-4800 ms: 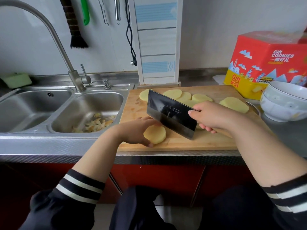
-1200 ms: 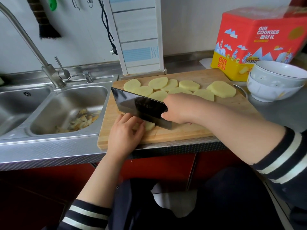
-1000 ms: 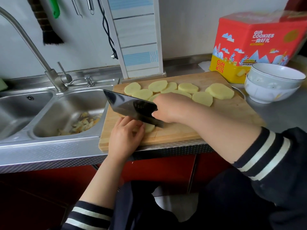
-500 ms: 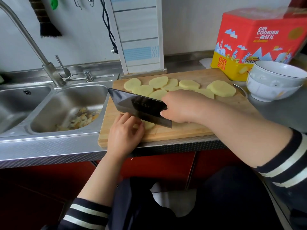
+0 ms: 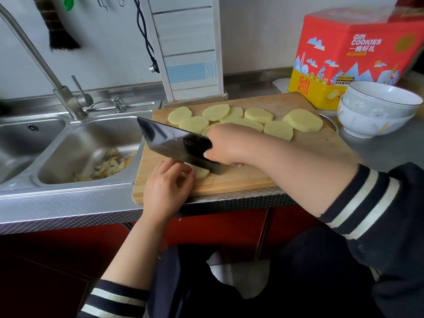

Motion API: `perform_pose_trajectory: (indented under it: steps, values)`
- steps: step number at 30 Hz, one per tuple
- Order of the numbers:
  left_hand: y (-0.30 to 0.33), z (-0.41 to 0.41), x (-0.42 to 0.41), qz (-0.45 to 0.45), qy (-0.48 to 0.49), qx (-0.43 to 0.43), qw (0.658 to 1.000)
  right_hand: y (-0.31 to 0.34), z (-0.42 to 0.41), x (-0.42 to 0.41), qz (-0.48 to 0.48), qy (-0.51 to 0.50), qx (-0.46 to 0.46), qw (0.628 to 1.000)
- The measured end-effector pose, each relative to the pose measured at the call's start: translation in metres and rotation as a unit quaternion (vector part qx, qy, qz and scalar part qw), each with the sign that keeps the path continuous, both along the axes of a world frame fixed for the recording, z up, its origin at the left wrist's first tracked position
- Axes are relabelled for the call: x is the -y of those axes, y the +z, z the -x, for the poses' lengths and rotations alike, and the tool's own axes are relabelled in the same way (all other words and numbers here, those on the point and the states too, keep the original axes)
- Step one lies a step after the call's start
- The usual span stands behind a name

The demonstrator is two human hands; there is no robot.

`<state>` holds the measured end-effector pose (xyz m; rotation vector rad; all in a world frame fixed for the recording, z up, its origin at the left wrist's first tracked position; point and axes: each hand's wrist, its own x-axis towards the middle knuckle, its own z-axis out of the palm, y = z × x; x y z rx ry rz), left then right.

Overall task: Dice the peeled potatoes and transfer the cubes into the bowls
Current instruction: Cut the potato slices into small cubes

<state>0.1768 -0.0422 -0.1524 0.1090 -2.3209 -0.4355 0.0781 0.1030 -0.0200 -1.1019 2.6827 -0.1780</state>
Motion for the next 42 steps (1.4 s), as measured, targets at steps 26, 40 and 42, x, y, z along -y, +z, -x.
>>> perform_pose_trajectory:
  steps: [26, 40, 42]
  values:
    - [-0.004, -0.006, 0.004, -0.021, -0.024, -0.015, 0.999, 0.011, -0.012, -0.012, -0.041, 0.024, -0.008, 0.999]
    - [0.0, -0.011, 0.006, -0.016, -0.019, 0.004, 1.0, -0.002, -0.015, 0.012, 0.015, 0.042, -0.048, 0.998]
    - [0.001, -0.012, 0.007, -0.027, -0.029, 0.013, 0.999, -0.002, -0.011, -0.001, 0.04, 0.027, -0.043, 0.998]
